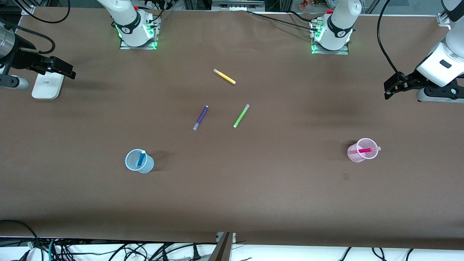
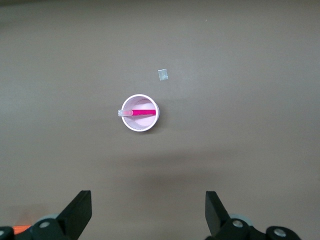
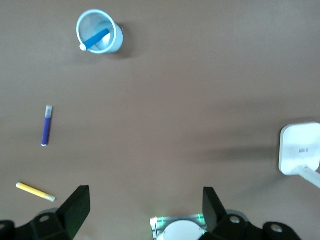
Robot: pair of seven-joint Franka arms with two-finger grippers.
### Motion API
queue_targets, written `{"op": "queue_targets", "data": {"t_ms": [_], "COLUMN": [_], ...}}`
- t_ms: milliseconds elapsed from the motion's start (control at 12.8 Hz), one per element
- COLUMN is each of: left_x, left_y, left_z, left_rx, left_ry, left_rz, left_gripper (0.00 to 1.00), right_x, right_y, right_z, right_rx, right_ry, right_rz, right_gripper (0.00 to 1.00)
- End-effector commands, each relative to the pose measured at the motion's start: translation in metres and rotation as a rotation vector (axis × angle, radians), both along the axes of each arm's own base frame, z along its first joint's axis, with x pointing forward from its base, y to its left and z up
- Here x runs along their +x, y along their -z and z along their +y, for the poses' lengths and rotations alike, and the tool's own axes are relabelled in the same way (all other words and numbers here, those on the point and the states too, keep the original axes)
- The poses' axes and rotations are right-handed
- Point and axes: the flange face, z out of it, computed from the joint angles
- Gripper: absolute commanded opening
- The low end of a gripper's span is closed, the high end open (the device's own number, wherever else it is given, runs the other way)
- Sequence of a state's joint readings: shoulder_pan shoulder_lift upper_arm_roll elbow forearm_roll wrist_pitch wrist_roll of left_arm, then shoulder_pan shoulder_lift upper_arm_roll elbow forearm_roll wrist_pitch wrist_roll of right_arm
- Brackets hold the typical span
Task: Place pink and blue markers in matching cups
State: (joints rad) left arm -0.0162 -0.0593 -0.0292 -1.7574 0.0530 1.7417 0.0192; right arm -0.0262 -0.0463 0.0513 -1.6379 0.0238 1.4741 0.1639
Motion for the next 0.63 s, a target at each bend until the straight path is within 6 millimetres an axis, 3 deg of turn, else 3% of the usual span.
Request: {"op": "queue_targets", "data": {"t_ms": [0,549], "left_x": [-0.0018,-0.0022], "left_y": [-0.003,-0.003], "left_z": [-0.0037,-0.0102], "left_rx": [-0.021,-0.015], "left_ry": [-0.007,0.003], "left_rz": [0.007,0.007], "left_gripper": [1.0,1.0], "right_x": [-0.0112,-0.0121], "right_y": [-0.0143,-0.0187], "right_z": [-0.0012,-0.0012], "right_rx": [-0.017,-0.018], "right_ry": [-0.019,-0.016], "right_rz": [-0.041,-0.038], "right_gripper": [0.99,0.99]}}
